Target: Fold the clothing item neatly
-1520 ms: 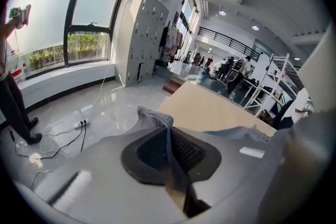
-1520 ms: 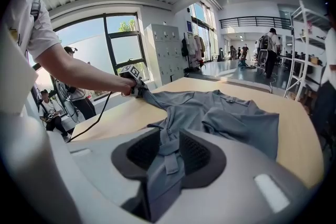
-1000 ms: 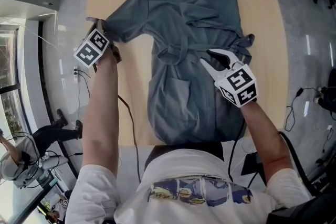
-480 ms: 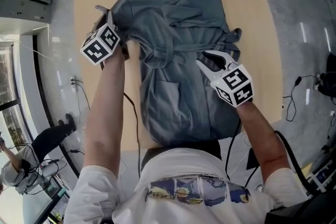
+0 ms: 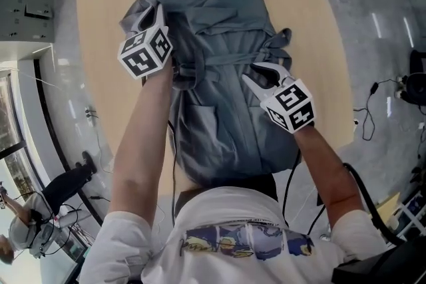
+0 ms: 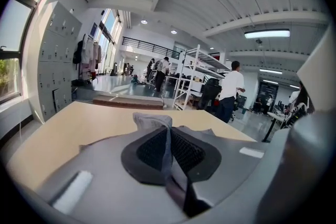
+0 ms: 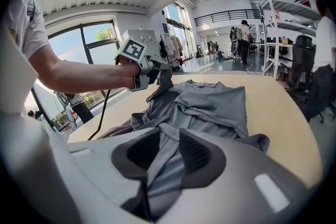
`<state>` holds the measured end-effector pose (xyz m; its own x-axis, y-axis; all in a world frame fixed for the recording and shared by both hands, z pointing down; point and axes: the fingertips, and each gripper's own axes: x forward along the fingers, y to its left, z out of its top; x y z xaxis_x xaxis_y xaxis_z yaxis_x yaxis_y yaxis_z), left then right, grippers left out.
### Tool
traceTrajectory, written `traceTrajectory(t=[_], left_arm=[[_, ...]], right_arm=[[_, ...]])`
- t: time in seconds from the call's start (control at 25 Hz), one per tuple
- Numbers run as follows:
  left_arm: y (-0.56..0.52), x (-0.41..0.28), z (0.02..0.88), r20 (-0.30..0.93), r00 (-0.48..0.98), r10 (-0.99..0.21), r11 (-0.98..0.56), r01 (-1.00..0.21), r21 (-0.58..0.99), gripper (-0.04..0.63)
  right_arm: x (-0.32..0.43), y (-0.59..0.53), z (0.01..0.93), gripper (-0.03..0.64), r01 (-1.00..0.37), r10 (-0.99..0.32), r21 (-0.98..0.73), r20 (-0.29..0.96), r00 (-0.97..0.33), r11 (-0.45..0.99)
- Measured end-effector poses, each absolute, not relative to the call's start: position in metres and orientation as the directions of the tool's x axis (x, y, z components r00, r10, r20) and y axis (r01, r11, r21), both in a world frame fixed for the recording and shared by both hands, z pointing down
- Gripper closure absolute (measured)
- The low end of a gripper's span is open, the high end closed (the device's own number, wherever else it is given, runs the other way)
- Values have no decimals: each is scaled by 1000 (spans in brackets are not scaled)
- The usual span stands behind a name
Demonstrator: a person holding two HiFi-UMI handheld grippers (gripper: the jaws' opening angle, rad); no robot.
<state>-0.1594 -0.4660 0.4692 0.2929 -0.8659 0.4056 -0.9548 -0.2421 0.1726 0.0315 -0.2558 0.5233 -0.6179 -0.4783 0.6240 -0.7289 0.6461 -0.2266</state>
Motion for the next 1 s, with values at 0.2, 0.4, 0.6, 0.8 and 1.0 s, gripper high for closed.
traceTrajectory(t=[0.2, 0.4, 0.6, 0.8, 1.0], left_arm=[[-463, -96, 472, 403, 388, -829, -357, -922, 153, 569], [-460, -45, 484, 420, 449, -789, -450, -887, 102, 569], [-456, 12, 496, 438, 509, -741, -564, -826, 5, 569], [-447, 54, 520, 490, 535, -688, -661, -742, -118, 569], [-425, 74, 557, 592, 553, -586, -775, -595, -212, 554]], right_arm=[[41, -253, 525, 512, -739, -487, -229, 625, -611, 633], [54, -250, 529, 512, -751, -493, -231, 630, -600, 618], [76, -243, 537, 512, -766, -498, -242, 638, -588, 595], [98, -241, 545, 512, -772, -494, -244, 647, -580, 586], [101, -241, 549, 512, -778, -498, -246, 650, -574, 578]])
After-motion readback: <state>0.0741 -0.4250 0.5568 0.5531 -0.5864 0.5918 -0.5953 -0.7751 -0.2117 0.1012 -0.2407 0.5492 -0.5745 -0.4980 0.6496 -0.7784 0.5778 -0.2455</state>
